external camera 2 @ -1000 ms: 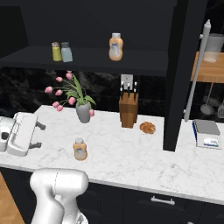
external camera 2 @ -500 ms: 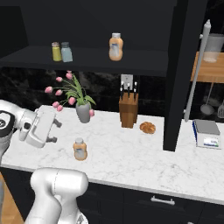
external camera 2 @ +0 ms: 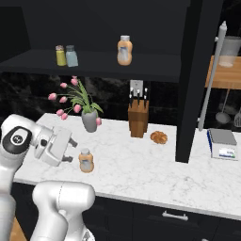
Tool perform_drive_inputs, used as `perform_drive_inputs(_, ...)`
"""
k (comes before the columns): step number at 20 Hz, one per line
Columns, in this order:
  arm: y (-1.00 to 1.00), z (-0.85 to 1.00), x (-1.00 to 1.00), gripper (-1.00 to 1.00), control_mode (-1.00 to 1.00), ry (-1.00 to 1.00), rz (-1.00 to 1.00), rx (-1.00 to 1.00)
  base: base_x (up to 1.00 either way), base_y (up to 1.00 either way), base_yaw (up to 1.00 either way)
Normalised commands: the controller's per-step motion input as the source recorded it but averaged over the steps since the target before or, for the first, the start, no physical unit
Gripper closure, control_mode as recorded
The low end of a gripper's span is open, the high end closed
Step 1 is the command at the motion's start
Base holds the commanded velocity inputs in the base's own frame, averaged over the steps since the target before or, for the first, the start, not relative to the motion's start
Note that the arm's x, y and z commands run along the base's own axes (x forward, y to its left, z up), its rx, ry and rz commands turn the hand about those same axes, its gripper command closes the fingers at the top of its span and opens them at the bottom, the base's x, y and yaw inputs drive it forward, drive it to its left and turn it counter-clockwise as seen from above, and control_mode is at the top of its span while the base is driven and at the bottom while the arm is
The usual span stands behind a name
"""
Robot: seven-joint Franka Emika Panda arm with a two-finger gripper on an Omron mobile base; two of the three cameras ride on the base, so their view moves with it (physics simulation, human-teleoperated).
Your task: Put the shaker and condiment bottle from the counter next to their counterparts in the cabinet.
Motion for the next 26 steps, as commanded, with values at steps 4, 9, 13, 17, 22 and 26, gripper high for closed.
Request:
perform_drive_inputs(4,0.08,-0.31,0.40,-1.00,-1.00,0.00,0.00,0.00,0.00,0.00,0.00)
perform_drive_inputs(9,0.23,-0.19,0.59,-1.00,-1.00,0.00,0.00,0.00,0.00,0.00,0.00)
perform_drive_inputs(13,0.44,0.00,0.51,-1.00,-1.00,0.00,0.00,0.00,0.00,0.00,0.00)
perform_drive_inputs(17,0.13,-0.01,0.39,-1.00,-1.00,0.04,0.00,0.00,0.00,0.00,0.00)
perform_drive_inputs(22,-0.13,-0.14,0.01,-1.00,-1.00,0.04,0.00,0.05,0.00,0.00,0.00)
perform_drive_inputs(26,-0.27,-0.21,0.00,-1.00,-1.00,0.06,0.00,0.10,0.00,0.00,0.00)
